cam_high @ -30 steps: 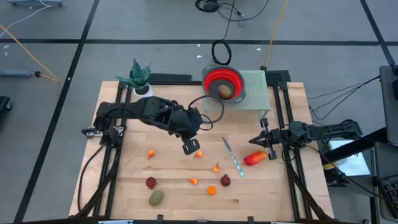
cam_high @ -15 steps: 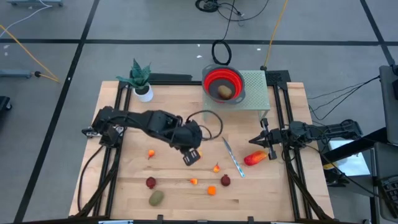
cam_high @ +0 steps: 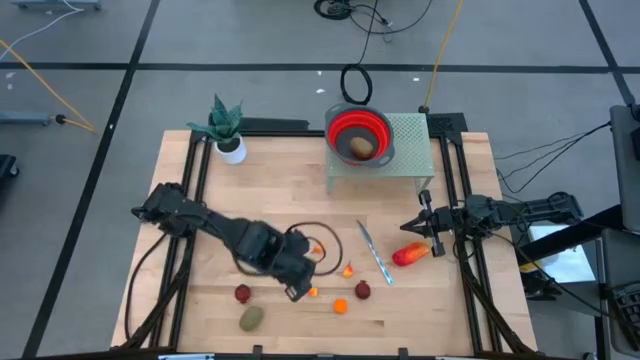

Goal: Pick & Place Fruit
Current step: Put the red pomegranate into the red basket on the shelf

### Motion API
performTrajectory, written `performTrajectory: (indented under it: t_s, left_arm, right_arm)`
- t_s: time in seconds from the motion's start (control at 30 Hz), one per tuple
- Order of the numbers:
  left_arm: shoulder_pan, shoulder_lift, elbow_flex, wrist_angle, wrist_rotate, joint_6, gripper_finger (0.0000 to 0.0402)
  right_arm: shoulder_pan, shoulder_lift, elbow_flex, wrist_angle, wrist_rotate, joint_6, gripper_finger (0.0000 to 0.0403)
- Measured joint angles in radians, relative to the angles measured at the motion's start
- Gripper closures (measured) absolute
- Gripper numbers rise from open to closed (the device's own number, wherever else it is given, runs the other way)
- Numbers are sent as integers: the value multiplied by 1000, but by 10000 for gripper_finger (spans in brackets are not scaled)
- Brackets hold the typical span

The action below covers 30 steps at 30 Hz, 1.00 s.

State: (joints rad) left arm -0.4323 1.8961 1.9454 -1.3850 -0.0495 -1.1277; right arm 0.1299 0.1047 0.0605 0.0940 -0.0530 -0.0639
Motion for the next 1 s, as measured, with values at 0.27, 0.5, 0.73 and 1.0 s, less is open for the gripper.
performTrajectory:
  t_s: [0.27,0.5,0.73,1.0]
  left_arm:
    - [-125,0,-48,-1,-6,-221,399]
    - [-225,0,-121,0,-29,-413,394]
    - [-303,0,-202,-2,-19,-590,393]
    - [-348,0,-281,-5,36,-767,396]
  right_arm:
    - [0,0,0,0,0,0,403]
    - [0,0,0,0,0,0,403]
    - [0,0,0,0,0,0,403]
    - [0,0,0,0,0,-10,403]
